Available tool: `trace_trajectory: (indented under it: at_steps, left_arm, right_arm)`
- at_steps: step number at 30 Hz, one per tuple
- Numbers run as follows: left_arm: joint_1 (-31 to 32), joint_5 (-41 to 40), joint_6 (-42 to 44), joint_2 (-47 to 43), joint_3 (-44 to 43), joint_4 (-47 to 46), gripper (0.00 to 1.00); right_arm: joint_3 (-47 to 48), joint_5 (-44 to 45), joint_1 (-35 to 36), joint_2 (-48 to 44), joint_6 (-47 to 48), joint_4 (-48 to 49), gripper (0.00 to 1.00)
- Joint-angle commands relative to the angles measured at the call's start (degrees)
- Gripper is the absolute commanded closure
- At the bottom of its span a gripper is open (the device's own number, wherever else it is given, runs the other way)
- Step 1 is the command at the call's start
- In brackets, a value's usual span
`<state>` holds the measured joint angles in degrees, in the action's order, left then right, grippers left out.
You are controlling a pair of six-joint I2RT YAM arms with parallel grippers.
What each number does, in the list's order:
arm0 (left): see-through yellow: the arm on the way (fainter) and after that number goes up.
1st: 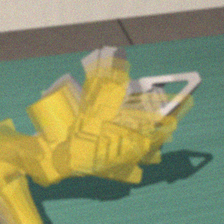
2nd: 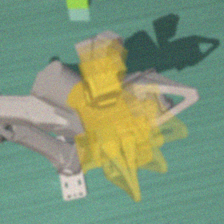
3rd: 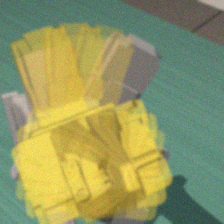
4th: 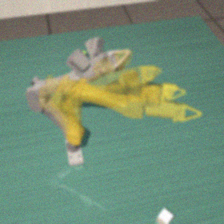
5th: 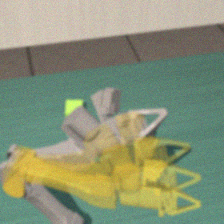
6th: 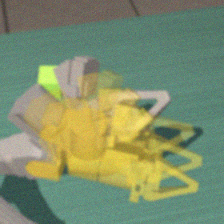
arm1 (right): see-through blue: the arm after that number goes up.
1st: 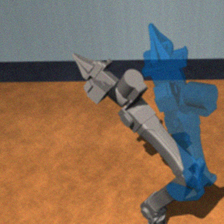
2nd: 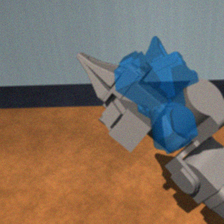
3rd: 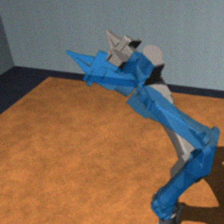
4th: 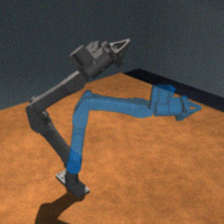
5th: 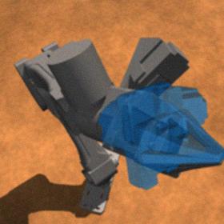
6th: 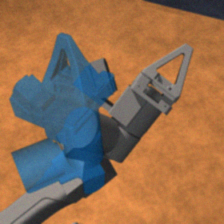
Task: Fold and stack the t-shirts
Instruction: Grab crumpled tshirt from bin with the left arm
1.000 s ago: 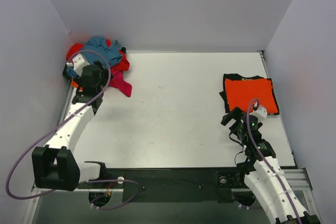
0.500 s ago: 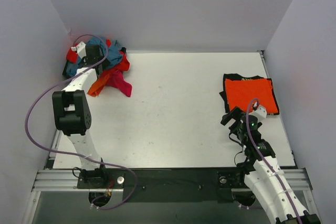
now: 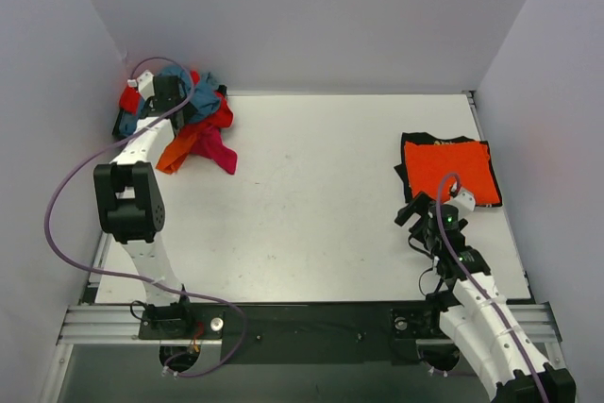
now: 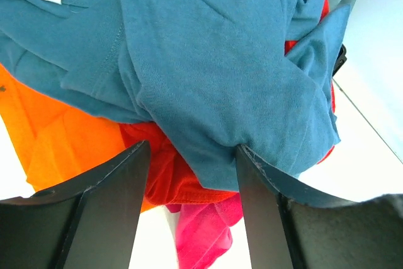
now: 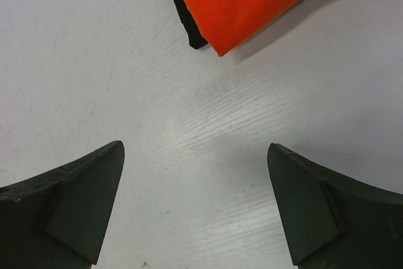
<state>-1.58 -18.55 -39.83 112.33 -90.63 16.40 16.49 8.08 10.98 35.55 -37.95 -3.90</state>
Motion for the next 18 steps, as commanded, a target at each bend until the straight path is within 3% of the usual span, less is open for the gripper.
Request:
trace_trajectory:
  at_steps: [1,13,16,18]
  left_arm:
    - [0.4,-3.7,1.0,-5.7,-1.5,-0.5,0.33]
    - [0.6,-1.6,2.6,2.6,-9.7,2.1,0.43]
    - [0.7,0.1,3.0,3.3,-10.4,2.0,0.56]
    - [0.8,0.2,3.3,3.2,-10.9,2.5,0.57]
  right_arm:
    - [0.0,0.4,0.4,1.2,-0.5,1.7,0.09]
    - [0.1,-0.2,0.5,1.9,-0.2,2.4,0.1]
    - [-0.1,-0.3,0.4,2.0,-0.3,2.5,0.1]
    - [0.1,-0.2,0.4,2.2,-0.2,2.5,0.1]
